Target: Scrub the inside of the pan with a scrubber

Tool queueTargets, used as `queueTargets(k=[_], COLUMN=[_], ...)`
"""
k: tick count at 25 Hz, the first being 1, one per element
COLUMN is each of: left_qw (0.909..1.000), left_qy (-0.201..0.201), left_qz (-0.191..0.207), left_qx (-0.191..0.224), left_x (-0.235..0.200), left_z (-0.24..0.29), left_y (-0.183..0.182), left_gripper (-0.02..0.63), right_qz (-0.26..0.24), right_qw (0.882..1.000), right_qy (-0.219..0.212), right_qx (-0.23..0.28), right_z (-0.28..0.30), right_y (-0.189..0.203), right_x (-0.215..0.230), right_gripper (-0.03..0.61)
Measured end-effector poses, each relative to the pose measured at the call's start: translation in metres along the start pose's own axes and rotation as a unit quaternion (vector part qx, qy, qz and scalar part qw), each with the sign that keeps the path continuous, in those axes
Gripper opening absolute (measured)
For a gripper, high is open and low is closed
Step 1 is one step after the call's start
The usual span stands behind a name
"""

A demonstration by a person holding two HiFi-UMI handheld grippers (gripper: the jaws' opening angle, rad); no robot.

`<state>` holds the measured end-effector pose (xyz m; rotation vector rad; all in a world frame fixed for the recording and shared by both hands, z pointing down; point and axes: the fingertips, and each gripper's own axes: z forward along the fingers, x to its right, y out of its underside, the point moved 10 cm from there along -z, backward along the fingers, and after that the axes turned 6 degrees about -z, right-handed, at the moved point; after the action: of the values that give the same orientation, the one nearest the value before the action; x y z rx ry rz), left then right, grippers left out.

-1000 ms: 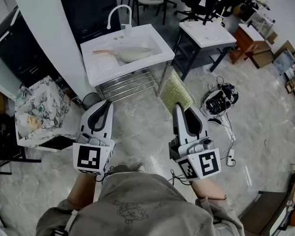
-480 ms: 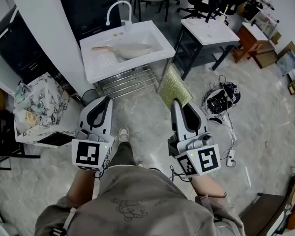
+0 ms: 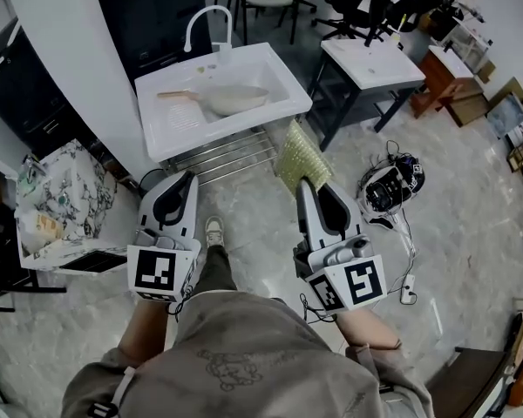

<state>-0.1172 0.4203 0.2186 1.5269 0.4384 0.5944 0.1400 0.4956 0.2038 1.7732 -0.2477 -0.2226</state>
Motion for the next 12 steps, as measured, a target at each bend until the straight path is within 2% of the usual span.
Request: queueTargets(k=[12], left_qw=[0.9996], left_qy=[0.009], left_qz=[-0.008], left_qx=[-0.024], left_x=[-0.088], left_z=[0.100], left_y=[0.014], left_gripper=[0.028], right_qz=[0.009], right_qw=[0.999], right_qy=[0.011], right_qx=[-0.029], right_z=[0.127], right_y=[0.033], right_x=[0.034], right_gripper=[0.067])
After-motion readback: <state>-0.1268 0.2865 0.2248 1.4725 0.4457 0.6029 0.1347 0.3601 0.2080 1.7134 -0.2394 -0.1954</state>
